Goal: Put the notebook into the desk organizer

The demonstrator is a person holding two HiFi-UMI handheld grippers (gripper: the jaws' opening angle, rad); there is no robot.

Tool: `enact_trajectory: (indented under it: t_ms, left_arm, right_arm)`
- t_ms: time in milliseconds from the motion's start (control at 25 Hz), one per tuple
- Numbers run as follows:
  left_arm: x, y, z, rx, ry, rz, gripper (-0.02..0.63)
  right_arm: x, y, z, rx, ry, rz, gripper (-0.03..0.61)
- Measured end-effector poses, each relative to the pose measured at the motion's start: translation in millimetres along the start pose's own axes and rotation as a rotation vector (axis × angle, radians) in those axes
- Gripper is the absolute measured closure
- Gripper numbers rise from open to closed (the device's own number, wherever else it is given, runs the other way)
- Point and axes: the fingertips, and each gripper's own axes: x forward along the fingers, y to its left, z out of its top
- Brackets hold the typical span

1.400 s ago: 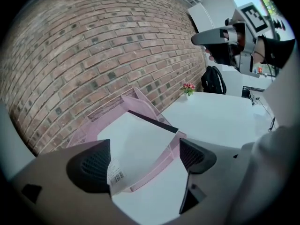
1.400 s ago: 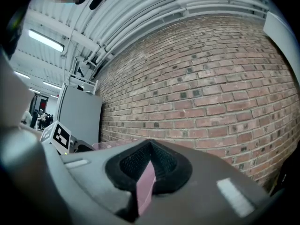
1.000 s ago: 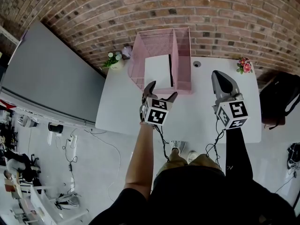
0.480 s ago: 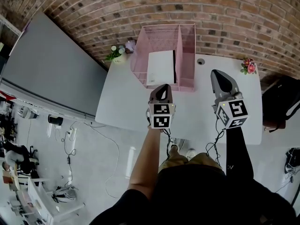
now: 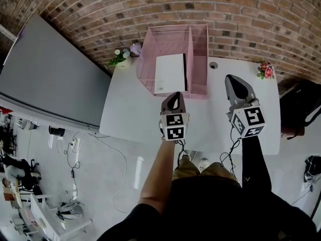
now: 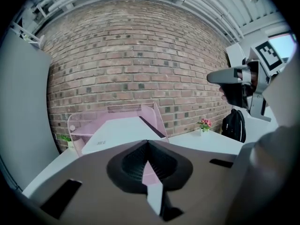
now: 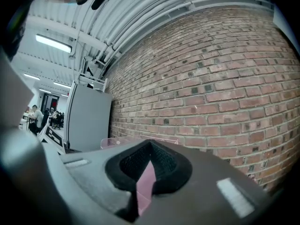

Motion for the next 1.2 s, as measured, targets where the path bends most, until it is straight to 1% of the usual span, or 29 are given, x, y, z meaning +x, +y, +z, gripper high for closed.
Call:
enact_trajectory:
  t_ms: [280, 440, 760, 960, 1200]
  left_arm:
    - [24.5, 16.6, 13.0, 0.017, -0.011, -0.014, 0.604]
    - [38.2, 24.9, 25.8, 0.04, -0.027, -0.021, 0.604]
    - [61.4, 43.8, 39.5, 0.046, -0.025, -0.026, 0.604]
    - [64.3, 46.4, 40.1, 0.053, -0.019, -0.035, 0.604]
    - [49.3, 41.9, 56.0, 0.082, -0.059, -0.022, 0.604]
  right_arm:
    - [13.2, -2.1, -3.0, -0.043, 0.02, -0.014, 0.578]
    - [21.6, -9.9, -2.6, -0.048, 0.025, -0.039, 0.578]
    - [41.9, -16.4, -4.0, -0.041, 0.025, -0.063, 0.578]
    - [45.8, -18.3, -6.0, -0.035, 0.033, -0.079, 0.578]
    - [36.1, -18.4, -1.6, -0.03, 0.022, -0.08, 0.578]
